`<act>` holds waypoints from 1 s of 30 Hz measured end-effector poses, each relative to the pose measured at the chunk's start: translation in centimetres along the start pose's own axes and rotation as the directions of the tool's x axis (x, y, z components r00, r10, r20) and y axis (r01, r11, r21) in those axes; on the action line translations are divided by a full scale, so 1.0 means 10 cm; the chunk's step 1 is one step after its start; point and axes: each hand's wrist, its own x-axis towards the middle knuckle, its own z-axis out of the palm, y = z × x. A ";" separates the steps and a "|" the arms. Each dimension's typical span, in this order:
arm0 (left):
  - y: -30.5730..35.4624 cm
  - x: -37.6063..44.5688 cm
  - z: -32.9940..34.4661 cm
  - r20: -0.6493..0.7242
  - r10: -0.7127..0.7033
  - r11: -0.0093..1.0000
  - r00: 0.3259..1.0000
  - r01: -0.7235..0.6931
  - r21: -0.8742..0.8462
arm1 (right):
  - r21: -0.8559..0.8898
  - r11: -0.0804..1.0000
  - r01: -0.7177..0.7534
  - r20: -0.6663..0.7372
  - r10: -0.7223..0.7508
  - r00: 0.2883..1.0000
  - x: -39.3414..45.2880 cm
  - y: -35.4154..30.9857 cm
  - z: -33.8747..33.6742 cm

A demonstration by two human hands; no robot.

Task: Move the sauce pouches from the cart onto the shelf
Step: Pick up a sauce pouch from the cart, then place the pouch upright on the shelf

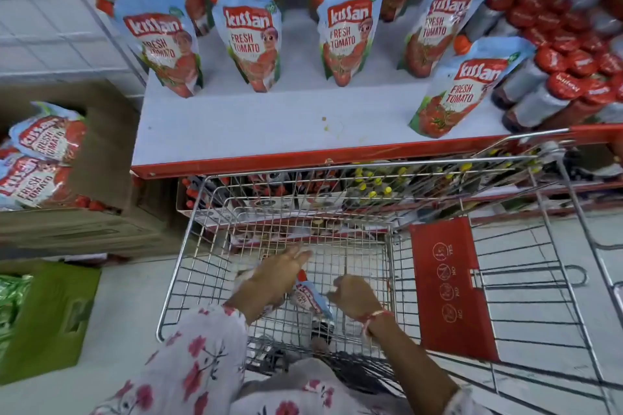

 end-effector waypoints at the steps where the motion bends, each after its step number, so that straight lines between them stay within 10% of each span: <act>1: 0.03 0.03 0.03 0.063 0.000 0.999 0.998 -0.002 0.042 | -0.004 1.000 -0.011 0.084 0.012 0.996 0.01 0.03 0.08; 7: 0.06 0.18 0.25 0.144 0.054 0.986 0.988 -0.075 0.147 | -0.062 0.997 -0.045 0.228 0.058 0.972 0.00 0.12 0.41; 14: 0.03 0.14 0.25 0.132 -0.034 0.992 0.991 0.017 0.123 | -0.051 0.999 0.016 0.043 -0.014 0.999 -0.08 0.16 0.30; 30: 0.09 -0.56 -0.85 -0.508 -0.181 0.739 0.842 -0.225 -0.635 | 0.246 0.877 0.413 -0.502 -0.250 0.828 -0.57 -0.45 -1.24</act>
